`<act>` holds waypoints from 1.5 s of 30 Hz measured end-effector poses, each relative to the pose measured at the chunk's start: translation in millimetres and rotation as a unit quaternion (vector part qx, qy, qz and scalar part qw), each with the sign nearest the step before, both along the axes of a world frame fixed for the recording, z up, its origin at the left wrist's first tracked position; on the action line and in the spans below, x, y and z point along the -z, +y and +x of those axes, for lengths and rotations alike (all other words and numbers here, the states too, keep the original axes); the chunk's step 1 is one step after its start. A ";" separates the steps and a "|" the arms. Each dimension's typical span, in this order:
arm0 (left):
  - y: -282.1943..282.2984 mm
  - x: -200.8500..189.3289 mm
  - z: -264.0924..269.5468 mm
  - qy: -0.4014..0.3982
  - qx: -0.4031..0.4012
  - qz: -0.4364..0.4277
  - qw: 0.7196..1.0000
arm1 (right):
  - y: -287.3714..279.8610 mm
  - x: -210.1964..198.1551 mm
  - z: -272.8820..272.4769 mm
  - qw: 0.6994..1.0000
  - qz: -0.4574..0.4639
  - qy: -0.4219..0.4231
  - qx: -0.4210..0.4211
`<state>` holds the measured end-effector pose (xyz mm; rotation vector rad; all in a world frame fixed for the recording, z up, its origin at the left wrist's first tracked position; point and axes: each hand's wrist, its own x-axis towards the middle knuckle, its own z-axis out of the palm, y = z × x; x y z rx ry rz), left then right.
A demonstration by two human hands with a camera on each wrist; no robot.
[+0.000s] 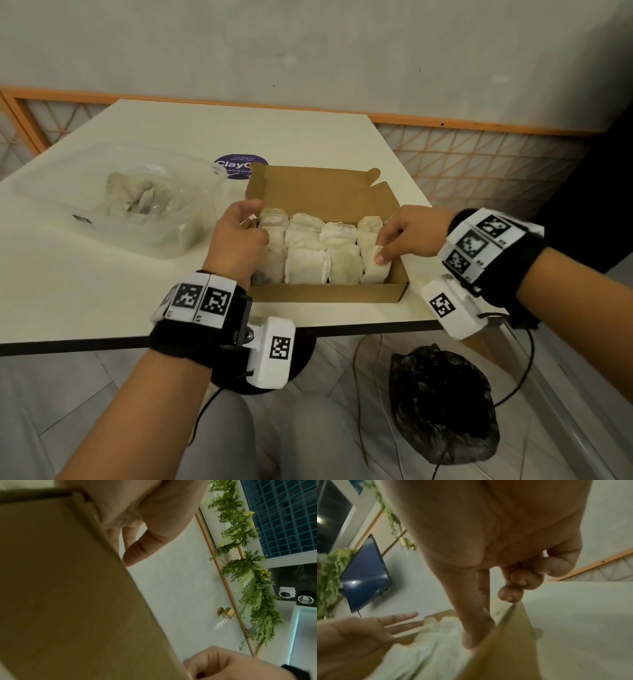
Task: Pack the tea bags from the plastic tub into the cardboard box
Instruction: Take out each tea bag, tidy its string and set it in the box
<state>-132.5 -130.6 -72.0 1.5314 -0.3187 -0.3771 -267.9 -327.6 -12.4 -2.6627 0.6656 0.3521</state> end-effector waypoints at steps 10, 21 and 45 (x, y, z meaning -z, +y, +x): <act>8.4 1.0 -0.2 0.059 -0.007 -0.045 0.997 | 2.3 4.3 5.4 0.989 -0.103 -0.109 0.006; 9.7 -3.5 -9.5 0.080 -0.011 -0.073 0.994 | 20.2 31.9 -20.7 0.962 -0.229 -0.110 -0.098; 112.3 -72.8 106.2 -0.021 -0.198 -0.009 0.980 | 182.6 -10.5 128.9 0.949 0.021 -0.216 -0.228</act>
